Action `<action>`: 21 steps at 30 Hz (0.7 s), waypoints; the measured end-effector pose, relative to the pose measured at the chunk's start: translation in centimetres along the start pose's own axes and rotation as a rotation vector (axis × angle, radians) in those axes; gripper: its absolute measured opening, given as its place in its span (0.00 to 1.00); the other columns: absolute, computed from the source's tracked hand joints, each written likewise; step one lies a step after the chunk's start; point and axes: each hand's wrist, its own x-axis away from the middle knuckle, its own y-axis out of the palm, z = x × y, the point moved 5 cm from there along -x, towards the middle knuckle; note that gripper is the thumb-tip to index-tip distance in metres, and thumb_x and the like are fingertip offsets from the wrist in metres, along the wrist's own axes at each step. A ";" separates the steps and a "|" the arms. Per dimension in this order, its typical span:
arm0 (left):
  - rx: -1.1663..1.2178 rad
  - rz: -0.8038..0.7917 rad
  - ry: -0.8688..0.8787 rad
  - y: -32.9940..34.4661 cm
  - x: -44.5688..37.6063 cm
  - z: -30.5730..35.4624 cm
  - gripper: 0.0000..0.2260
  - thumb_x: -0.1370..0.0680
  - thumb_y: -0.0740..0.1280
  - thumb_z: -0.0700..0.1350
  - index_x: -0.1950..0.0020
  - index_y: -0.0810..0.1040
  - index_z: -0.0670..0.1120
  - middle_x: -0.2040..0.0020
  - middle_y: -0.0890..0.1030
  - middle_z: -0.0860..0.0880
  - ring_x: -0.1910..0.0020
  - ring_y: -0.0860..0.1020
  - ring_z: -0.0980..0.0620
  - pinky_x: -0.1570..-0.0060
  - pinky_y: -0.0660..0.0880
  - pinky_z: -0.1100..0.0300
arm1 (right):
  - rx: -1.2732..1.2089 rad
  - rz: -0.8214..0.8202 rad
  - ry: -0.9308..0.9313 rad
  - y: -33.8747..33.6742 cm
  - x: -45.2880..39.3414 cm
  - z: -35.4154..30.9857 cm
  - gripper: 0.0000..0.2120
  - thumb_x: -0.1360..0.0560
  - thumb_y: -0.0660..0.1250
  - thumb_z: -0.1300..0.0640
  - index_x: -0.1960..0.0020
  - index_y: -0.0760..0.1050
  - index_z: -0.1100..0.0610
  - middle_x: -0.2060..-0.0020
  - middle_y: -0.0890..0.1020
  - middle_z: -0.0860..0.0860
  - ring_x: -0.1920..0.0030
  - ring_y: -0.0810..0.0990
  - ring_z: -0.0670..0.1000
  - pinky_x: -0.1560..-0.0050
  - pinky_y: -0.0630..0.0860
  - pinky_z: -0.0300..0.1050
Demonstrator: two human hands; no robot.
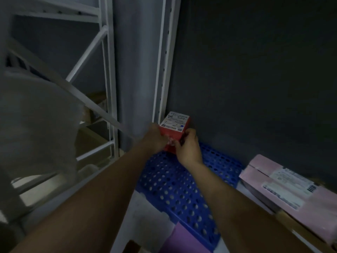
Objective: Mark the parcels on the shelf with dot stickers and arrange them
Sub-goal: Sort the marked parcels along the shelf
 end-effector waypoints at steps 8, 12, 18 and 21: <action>-0.226 -0.119 0.055 1.9 0.5 0.7 0.38 0.27 0.64 0.57 0.22 0.50 0.51 0.27 0.65 0.48 0.34 0.70 0.48 0.31 0.65 0.50 | 0.064 -0.094 -0.044 -4.1 2.7 -1.0 0.24 0.23 0.64 0.61 0.30 0.59 0.57 0.34 0.69 0.56 0.40 0.74 0.56 0.48 0.70 0.43; -0.358 -0.113 0.110 2.9 8.2 5.0 0.29 0.22 0.63 0.48 0.24 0.57 0.44 0.27 0.65 0.41 0.31 0.66 0.42 0.31 0.64 0.53 | 0.132 -0.062 -0.081 -10.0 7.9 -1.6 0.25 0.25 0.67 0.60 0.31 0.62 0.59 0.34 0.67 0.58 0.40 0.73 0.56 0.44 0.72 0.46; -0.428 -0.182 0.138 3.6 19.9 8.8 0.24 0.19 0.59 0.47 0.26 0.60 0.40 0.27 0.64 0.40 0.32 0.68 0.41 0.36 0.67 0.55 | 0.207 -0.073 -0.083 -19.1 18.0 -2.4 0.20 0.26 0.68 0.62 0.36 0.69 0.57 0.43 0.71 0.53 0.45 0.74 0.50 0.40 0.72 0.44; -0.462 -0.247 0.174 4.2 24.7 9.1 0.23 0.19 0.60 0.47 0.26 0.62 0.42 0.26 0.65 0.42 0.32 0.69 0.42 0.35 0.67 0.54 | 0.213 -0.118 -0.035 -22.4 23.0 -1.7 0.17 0.26 0.67 0.67 0.39 0.71 0.58 0.49 0.74 0.51 0.49 0.74 0.49 0.42 0.72 0.42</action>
